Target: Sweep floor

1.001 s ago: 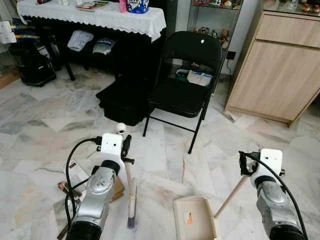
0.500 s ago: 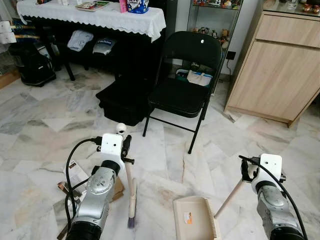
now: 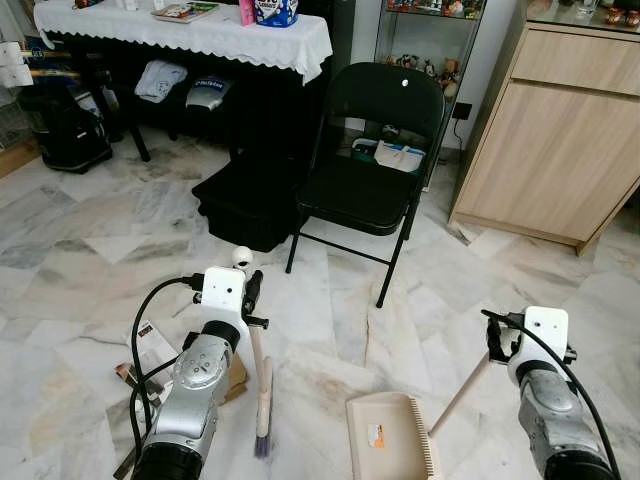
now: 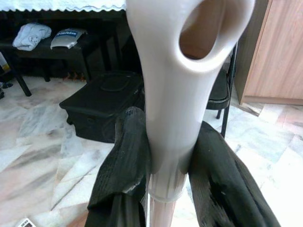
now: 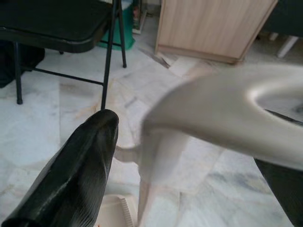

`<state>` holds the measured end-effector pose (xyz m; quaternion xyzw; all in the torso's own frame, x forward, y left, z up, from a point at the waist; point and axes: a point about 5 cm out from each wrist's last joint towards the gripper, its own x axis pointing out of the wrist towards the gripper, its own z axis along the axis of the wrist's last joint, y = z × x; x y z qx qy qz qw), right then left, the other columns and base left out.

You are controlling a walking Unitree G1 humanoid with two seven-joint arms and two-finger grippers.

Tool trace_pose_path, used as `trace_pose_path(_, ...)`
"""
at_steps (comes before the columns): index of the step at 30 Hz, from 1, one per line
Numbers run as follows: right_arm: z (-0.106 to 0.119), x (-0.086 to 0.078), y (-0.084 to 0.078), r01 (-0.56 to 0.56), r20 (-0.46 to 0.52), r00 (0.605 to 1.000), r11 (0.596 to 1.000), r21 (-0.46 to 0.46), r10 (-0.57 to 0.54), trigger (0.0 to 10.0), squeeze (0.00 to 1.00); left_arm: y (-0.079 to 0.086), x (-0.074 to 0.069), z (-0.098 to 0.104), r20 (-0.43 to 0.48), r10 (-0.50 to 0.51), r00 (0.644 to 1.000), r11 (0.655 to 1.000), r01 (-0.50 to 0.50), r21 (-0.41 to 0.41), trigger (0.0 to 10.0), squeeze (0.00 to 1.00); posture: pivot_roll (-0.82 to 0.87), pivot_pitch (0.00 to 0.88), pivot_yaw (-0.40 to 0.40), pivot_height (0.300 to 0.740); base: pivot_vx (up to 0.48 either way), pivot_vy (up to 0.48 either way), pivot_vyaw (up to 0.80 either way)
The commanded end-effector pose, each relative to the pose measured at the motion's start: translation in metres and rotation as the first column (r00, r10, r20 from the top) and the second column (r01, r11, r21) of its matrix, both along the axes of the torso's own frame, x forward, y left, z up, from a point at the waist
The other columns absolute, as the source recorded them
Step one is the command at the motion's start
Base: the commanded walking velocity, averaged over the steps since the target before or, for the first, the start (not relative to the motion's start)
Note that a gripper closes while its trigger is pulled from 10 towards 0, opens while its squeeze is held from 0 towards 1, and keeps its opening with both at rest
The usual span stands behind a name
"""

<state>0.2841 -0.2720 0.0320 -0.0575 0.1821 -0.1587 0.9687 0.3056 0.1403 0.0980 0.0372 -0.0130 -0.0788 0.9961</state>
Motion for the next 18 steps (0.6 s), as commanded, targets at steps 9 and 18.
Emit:
trace_pose_path(9,0.0018,0.0049,-0.0007,-0.030,0.001,1.000,0.999,-0.016,0.030,10.0,0.00,0.0014,0.0003,0.0054,0.036,-0.004,0.999,1.000,0.003,0.020,10.0,0.00,0.06,0.011,-0.016,0.740,0.000,0.000,0.00)
trace_pose_path(18,-0.0034,0.0030,-0.0008,-0.034,-0.024,0.999,0.999,-0.013,0.033,2.6,0.00,0.0002,-0.0001,0.0060,0.040,-0.012,0.999,0.999,0.011,0.034,10.0,0.00,0.07,0.018,-0.014,0.740,0.000,0.000,0.00)
